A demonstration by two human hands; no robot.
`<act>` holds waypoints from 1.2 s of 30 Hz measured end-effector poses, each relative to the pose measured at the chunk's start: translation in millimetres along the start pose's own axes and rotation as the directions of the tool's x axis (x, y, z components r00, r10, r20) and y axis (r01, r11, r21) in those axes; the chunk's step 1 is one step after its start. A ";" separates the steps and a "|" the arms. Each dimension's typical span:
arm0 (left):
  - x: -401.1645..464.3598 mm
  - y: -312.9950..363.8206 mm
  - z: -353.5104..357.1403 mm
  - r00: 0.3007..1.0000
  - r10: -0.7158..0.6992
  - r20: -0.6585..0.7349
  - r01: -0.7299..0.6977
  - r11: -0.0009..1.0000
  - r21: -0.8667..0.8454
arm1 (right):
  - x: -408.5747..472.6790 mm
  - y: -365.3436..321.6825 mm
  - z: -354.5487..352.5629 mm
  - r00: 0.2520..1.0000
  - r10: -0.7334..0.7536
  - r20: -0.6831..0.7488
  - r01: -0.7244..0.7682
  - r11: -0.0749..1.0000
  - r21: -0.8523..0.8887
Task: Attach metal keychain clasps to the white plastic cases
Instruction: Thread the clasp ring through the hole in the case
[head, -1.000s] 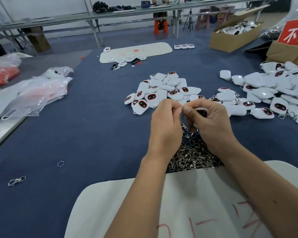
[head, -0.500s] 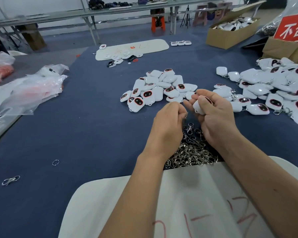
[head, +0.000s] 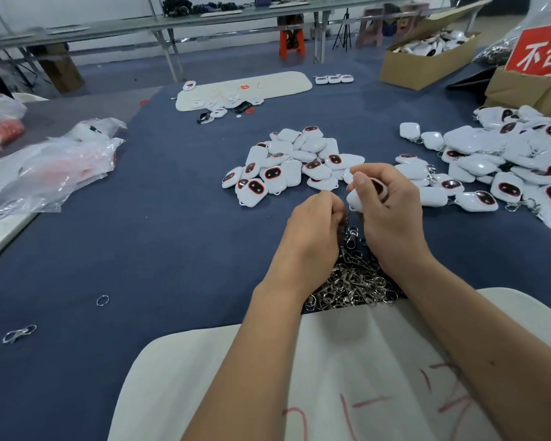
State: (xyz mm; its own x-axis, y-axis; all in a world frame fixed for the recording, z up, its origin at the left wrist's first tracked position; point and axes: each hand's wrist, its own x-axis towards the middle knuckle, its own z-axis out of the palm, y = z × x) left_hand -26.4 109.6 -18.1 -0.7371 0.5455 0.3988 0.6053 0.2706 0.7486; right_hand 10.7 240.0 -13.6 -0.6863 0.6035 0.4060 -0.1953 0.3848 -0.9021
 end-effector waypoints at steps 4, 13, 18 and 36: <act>0.5 0.3 0.3 1.000 0.003 0.004 -0.003 1.000 -0.005 | 1.1 -0.4 0.1 1.000 -0.027 0.005 0.027 0.998 -0.051; -1.0 0.4 0.8 1.000 -0.002 -0.003 0.002 1.000 -0.011 | 0.1 -3.0 1.7 0.996 -0.084 0.030 0.087 0.990 -0.112; -1.3 3.5 1.0 0.997 0.048 -0.067 -0.047 0.999 0.023 | -4.5 -5.7 3.5 0.993 -0.100 0.064 0.109 0.982 -0.156; 0.1 2.1 1.2 0.999 -0.022 -0.024 0.021 1.000 -0.021 | -9.4 -11.7 5.8 0.998 -0.047 0.032 0.050 0.994 -0.095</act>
State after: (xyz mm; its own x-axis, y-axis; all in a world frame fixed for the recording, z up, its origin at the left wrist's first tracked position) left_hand -24.9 111.2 -17.1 -0.7574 0.5199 0.3951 0.5829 0.2654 0.7680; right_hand 15.4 225.8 -7.7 -0.6983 0.5622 0.4431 -0.1621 0.4787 -0.8629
